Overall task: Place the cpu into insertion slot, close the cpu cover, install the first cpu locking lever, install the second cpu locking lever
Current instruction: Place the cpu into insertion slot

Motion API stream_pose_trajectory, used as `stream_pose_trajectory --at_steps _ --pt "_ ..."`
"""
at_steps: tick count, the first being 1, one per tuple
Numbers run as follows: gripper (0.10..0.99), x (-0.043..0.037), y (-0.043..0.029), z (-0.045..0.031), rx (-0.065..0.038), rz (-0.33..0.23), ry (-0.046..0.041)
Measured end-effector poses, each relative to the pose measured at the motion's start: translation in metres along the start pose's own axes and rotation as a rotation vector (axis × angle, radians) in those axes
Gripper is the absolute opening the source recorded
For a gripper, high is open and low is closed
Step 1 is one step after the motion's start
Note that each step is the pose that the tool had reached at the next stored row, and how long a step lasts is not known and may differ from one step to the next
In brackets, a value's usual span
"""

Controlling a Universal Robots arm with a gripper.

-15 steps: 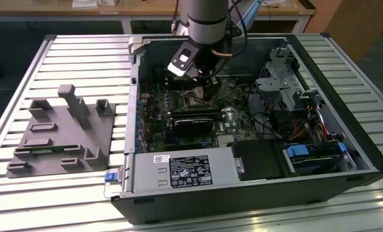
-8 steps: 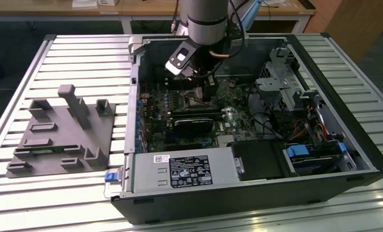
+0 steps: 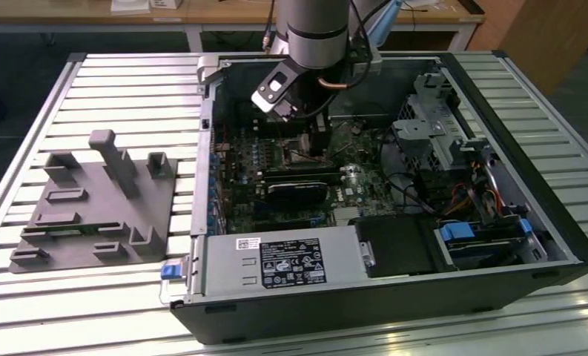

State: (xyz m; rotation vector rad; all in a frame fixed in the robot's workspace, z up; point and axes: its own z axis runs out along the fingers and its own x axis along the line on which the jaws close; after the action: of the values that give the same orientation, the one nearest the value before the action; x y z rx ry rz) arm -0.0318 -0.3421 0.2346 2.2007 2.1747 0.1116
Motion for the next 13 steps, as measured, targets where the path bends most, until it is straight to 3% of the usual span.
stream_pose_trajectory --at_steps 8,13 --pt "0.541 0.0022 -0.0006 0.0033 0.000 -0.004 -0.0028" --pt "0.541 0.0040 -0.0045 0.0066 0.000 -0.015 -0.0020"
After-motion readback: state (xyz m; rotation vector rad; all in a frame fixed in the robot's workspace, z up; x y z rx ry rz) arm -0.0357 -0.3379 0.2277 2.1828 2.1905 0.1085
